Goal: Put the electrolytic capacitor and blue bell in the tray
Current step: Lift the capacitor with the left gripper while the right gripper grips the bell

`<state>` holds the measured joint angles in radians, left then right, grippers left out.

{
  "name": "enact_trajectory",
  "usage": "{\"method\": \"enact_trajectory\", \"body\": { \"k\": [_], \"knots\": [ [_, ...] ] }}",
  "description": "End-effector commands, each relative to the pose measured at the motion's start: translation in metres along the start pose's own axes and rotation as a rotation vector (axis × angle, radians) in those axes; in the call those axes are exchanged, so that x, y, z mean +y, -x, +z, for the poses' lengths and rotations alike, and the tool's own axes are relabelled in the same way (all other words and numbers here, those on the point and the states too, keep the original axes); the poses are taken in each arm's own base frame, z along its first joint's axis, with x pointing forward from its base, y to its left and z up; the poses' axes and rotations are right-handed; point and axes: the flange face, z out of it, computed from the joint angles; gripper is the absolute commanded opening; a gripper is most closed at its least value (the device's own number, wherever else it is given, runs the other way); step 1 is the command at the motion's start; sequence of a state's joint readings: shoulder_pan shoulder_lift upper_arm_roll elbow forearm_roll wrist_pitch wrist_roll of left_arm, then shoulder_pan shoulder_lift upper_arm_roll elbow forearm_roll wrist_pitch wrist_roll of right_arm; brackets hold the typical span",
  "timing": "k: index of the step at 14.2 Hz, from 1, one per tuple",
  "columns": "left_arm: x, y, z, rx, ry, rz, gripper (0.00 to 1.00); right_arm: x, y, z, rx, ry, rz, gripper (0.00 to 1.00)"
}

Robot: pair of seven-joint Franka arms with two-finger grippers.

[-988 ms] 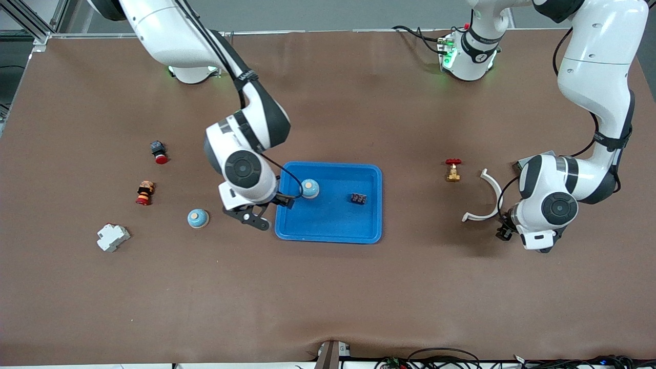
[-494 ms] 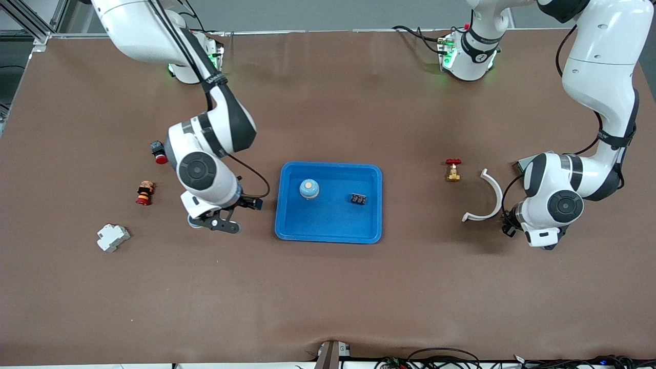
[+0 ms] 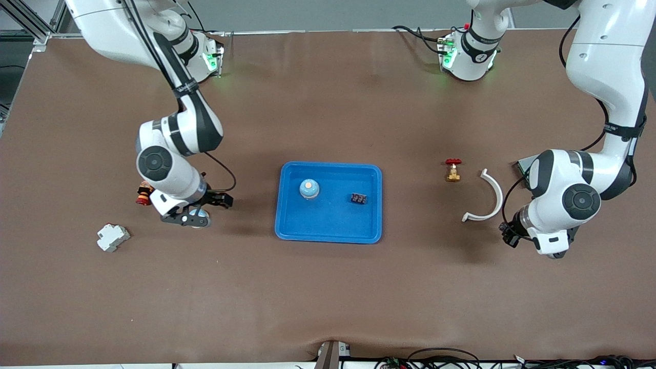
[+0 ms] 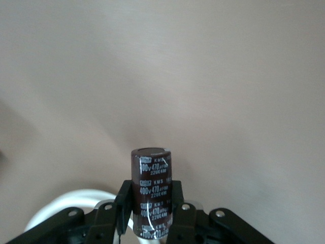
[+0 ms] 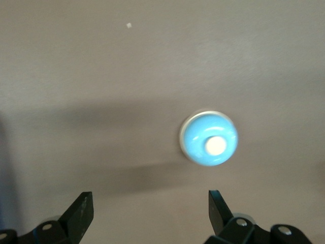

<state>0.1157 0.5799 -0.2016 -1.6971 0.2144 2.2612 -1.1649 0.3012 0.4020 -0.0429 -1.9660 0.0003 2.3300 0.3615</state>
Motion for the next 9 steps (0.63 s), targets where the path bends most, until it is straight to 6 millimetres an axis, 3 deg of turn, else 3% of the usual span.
{"method": "enact_trajectory", "body": {
  "k": [1, 2, 4, 9],
  "knots": [
    [0.040, 0.035, -0.027, -0.015, 0.051, -0.037, 0.00, 0.018, 0.001, -0.007, 0.029, -0.006, -0.043, 1.00],
    [0.053, 0.049, -0.034, -0.014, 0.067, -0.049, 0.00, 0.026, -0.003, -0.007, 0.040, -0.010, -0.049, 1.00],
    [0.075, 0.056, -0.046, -0.042, 0.071, -0.132, 0.00, 0.033, -0.004, -0.001, 0.058, -0.015, -0.056, 1.00],
    [0.127, 0.139, -0.072, -0.098, 0.123, -0.212, 0.00, 0.058, -0.003, 0.032, 0.123, -0.030, -0.083, 1.00]
  ]
}}
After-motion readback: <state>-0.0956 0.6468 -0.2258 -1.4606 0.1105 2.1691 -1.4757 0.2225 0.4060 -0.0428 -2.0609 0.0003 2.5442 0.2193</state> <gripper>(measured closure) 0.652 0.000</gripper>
